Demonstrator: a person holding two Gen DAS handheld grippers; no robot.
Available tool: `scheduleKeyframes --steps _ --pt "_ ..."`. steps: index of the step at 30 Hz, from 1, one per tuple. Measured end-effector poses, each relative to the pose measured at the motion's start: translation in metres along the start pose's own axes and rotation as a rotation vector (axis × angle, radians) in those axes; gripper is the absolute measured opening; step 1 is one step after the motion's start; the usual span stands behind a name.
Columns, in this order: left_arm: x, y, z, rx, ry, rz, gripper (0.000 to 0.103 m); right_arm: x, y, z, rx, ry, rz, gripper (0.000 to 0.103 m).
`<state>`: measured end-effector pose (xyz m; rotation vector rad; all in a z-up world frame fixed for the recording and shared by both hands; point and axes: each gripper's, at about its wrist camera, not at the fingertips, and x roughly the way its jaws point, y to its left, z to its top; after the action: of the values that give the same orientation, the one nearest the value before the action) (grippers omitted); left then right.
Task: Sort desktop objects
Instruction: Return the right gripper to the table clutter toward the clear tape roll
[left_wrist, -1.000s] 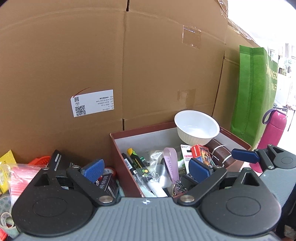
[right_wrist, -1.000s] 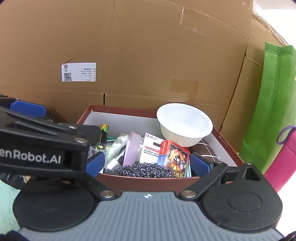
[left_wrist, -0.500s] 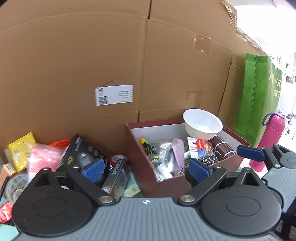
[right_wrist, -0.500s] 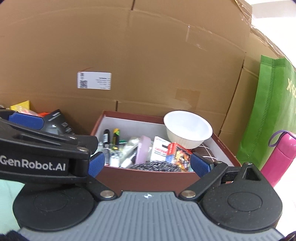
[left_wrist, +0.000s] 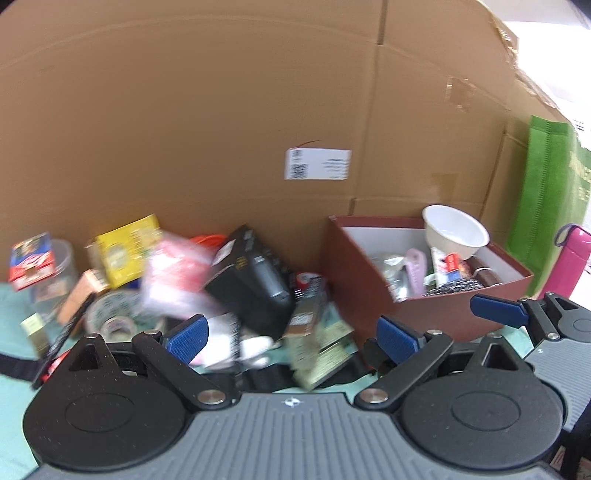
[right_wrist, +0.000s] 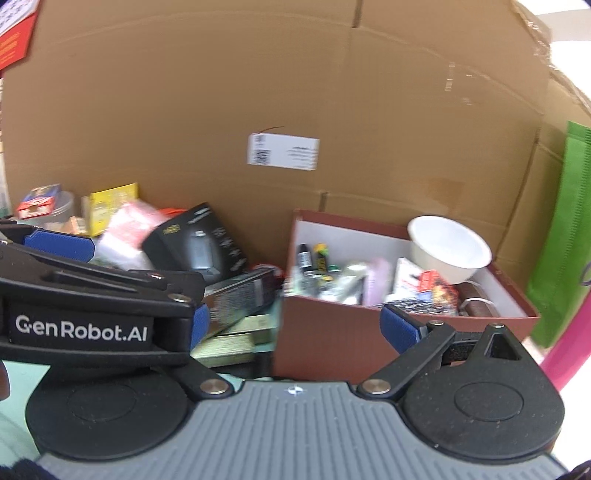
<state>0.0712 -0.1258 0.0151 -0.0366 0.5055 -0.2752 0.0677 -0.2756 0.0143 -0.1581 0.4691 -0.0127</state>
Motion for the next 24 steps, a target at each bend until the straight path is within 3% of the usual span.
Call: scheduleKeyframes --steps 24 --pt "-0.024 0.101 -0.04 -0.132 0.075 0.174 0.1 0.017 0.114 -0.008 -0.126 0.076 0.184 0.097"
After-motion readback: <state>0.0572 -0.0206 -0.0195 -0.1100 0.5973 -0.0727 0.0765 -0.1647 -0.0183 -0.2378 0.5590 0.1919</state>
